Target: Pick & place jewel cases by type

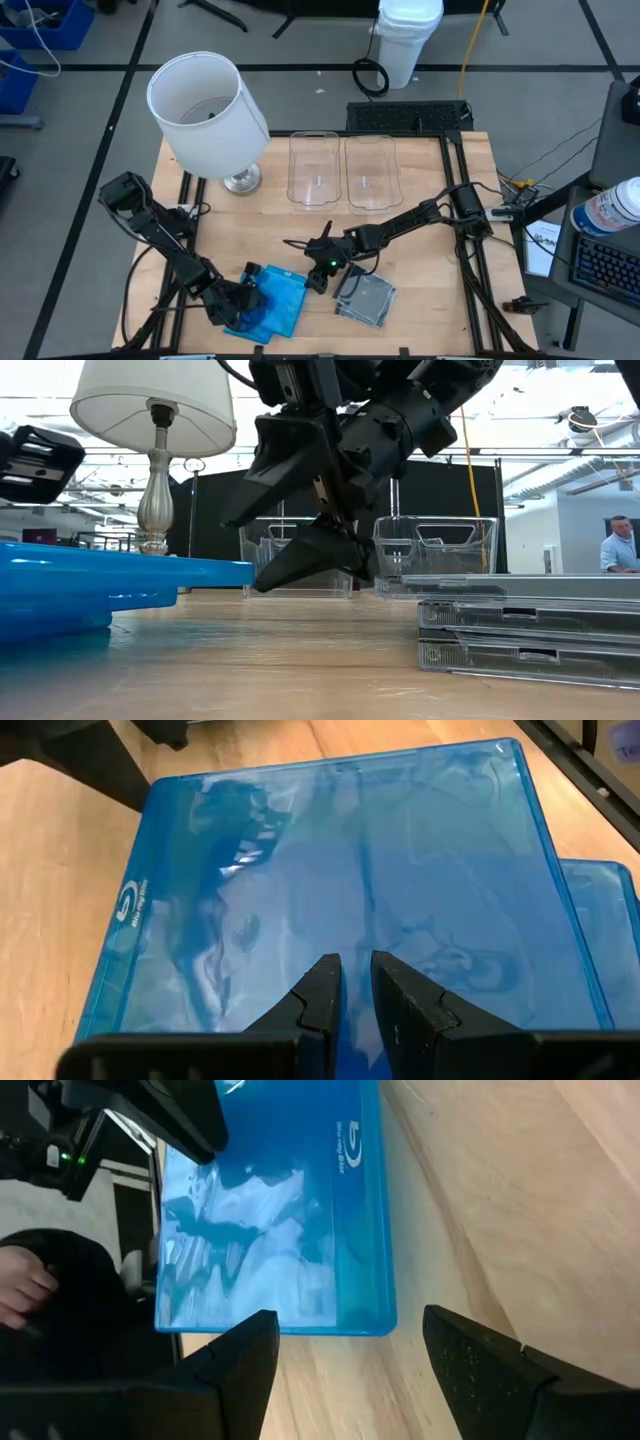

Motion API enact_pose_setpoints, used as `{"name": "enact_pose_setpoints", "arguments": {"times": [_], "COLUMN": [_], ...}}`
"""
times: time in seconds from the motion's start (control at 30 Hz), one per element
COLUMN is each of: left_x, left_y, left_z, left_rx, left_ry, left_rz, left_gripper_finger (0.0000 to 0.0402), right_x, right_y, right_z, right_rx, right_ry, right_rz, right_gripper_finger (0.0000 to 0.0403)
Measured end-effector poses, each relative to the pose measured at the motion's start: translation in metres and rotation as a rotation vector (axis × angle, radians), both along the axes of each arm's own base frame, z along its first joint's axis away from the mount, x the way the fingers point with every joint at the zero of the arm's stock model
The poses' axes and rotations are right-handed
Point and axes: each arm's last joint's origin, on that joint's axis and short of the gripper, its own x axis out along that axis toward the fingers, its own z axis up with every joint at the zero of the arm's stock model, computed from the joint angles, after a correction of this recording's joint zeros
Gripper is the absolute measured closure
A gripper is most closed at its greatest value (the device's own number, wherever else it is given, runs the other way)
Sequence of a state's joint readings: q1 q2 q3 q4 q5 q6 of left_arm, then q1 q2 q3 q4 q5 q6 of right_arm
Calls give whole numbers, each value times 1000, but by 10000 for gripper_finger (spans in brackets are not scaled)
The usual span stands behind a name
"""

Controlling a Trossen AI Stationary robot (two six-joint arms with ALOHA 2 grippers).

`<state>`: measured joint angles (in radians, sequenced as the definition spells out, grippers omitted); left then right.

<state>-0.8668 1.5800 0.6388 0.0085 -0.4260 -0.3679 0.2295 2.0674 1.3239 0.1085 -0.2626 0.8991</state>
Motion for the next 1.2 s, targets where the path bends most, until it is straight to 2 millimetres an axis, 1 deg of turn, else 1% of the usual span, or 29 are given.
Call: {"name": "enact_pose_setpoints", "arguments": {"times": [0.13,0.27,0.4,0.5,0.9,1.07,1.2], "left_x": [0,0,0,0,1,1,1], "left_y": [0,1,1,1,0,0,0], "left_z": [0,0,-1,-1,0,0,0], "left_rx": [2,3,4,5,10,13,13], "left_ry": [3,5,6,6,-5,-7,-7], "left_rz": [-2,-3,-4,-6,-20,-24,-23], "left_gripper_finger": [335,334,335,335,335,335,335], "right_x": [-3,-11,-20,-25,-27,-24,-18], "right_y": [4,8,7,5,6,9,14], "right_z": [-2,-14,-25,-28,-30,-28,-22], "right_rx": [-7,6,78,115,118,60,16], "right_ry": [18,29,-56,-123,-107,-62,-45], "right_rz": [-29,-84,-147,-184,-191,-181,-153], "right_gripper_finger": [166,166,166,166,169,185,192]}}
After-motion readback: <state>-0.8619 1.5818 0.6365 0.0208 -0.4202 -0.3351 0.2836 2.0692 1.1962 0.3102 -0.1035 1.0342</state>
